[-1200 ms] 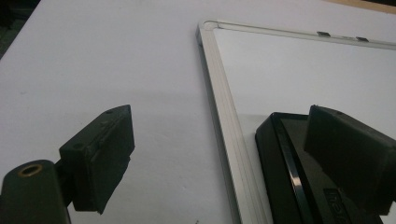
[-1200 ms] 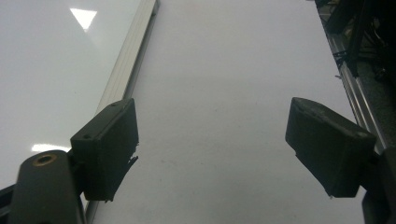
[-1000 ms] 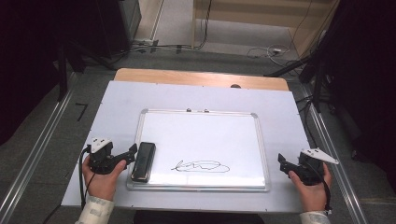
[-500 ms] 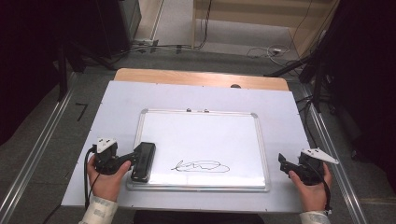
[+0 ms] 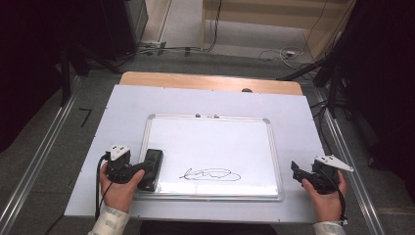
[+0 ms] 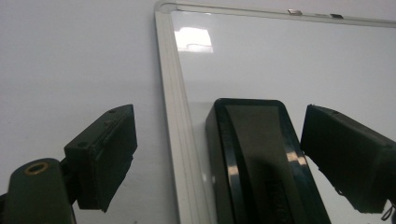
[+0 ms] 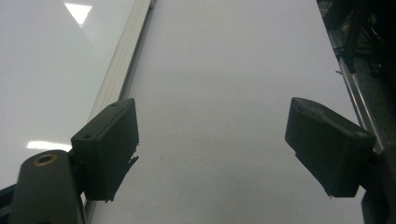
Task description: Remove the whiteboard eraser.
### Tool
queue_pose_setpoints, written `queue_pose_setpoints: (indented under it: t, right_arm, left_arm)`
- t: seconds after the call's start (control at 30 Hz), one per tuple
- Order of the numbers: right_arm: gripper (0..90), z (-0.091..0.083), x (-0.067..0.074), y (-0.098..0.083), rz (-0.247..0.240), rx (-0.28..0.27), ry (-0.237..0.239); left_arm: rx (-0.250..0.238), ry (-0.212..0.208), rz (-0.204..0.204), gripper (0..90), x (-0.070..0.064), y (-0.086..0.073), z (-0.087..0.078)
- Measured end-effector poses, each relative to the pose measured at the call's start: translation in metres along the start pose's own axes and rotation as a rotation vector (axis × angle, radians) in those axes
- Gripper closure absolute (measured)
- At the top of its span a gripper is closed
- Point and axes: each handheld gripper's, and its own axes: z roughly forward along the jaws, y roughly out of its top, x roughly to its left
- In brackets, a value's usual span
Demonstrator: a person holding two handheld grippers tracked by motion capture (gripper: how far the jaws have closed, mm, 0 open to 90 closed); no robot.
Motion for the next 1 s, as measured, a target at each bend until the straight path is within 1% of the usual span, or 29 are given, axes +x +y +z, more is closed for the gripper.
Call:
queue_pose_setpoints:
  t: [0.07,0.13,0.27,0.5,0.53,0.57,0.6,0.67,1.0]
  right_arm:
    - [15.9,0.000,0.000,0.000,0.002,0.001,0.000]
    - [15.9,0.000,0.000,0.000,0.000,0.000,-0.001]
    - [15.9,0.000,0.000,0.000,0.002,0.001,-0.001]
    - [16.0,0.000,0.001,0.000,0.001,0.001,-0.003]
    - [16.1,0.000,0.001,0.000,0.001,0.002,-0.001]
    - [16.1,0.000,0.001,0.000,0.001,0.002,-0.001]
    - [16.2,0.000,0.001,0.000,-0.001,0.002,-0.001]
    - [16.2,0.000,0.001,0.000,-0.002,-0.001,-0.002]
    - [16.2,-0.001,0.000,0.000,-0.001,-0.003,-0.010]
  left_arm:
    - [0.009,-0.003,0.014,11.8,-0.005,0.000,0.001]
    - [0.012,-0.005,0.016,11.9,-0.007,-0.001,0.002]
    - [0.023,0.004,0.024,13.6,-0.013,-0.001,0.005]
    - [0.047,0.011,0.059,15.2,-0.024,-0.004,0.011]
    - [0.053,0.014,0.064,17.0,-0.025,-0.004,0.012]
    - [0.055,0.021,0.068,17.0,-0.026,-0.004,0.014]
    - [0.063,0.028,0.075,19.7,-0.027,-0.004,0.014]
    - [0.069,0.037,0.075,21.0,-0.028,-0.004,0.016]
    - [0.093,0.051,0.092,25.1,-0.031,-0.006,0.021]
